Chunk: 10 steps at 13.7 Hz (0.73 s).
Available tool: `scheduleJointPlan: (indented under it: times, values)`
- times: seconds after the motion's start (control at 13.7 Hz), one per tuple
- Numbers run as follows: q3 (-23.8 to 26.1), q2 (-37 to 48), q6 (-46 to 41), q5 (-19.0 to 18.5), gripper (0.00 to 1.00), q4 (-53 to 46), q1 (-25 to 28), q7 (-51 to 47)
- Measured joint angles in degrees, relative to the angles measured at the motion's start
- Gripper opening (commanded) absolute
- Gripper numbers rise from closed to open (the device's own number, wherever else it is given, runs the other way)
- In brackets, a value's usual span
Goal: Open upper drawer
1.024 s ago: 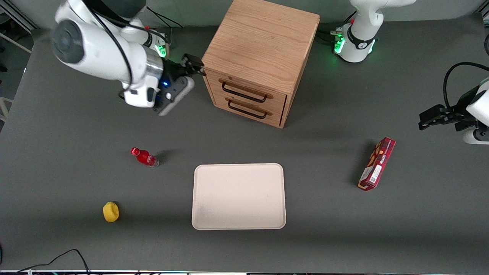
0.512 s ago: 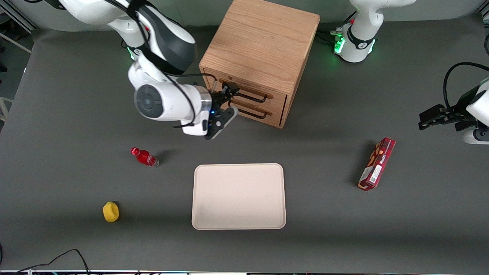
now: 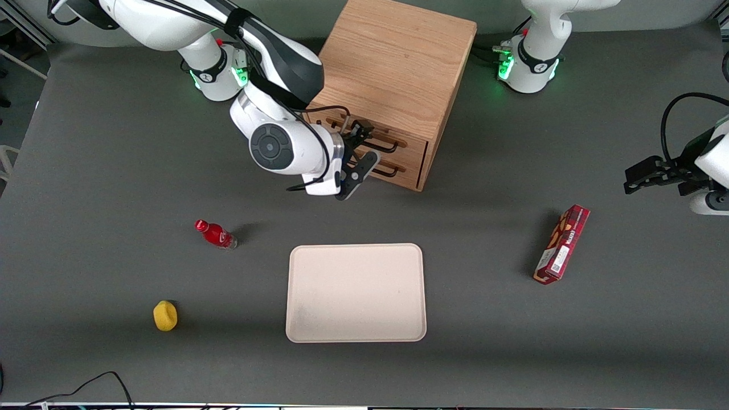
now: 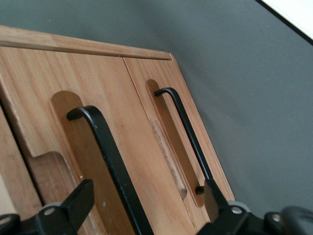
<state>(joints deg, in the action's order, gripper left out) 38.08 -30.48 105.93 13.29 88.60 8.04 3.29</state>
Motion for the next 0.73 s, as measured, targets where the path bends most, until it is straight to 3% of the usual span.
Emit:
scheduleJointPlan:
  times: [0.73]
  values:
    - [0.8,-2.6,2.0,-3.7,1.0,0.6,-0.2,0.0]
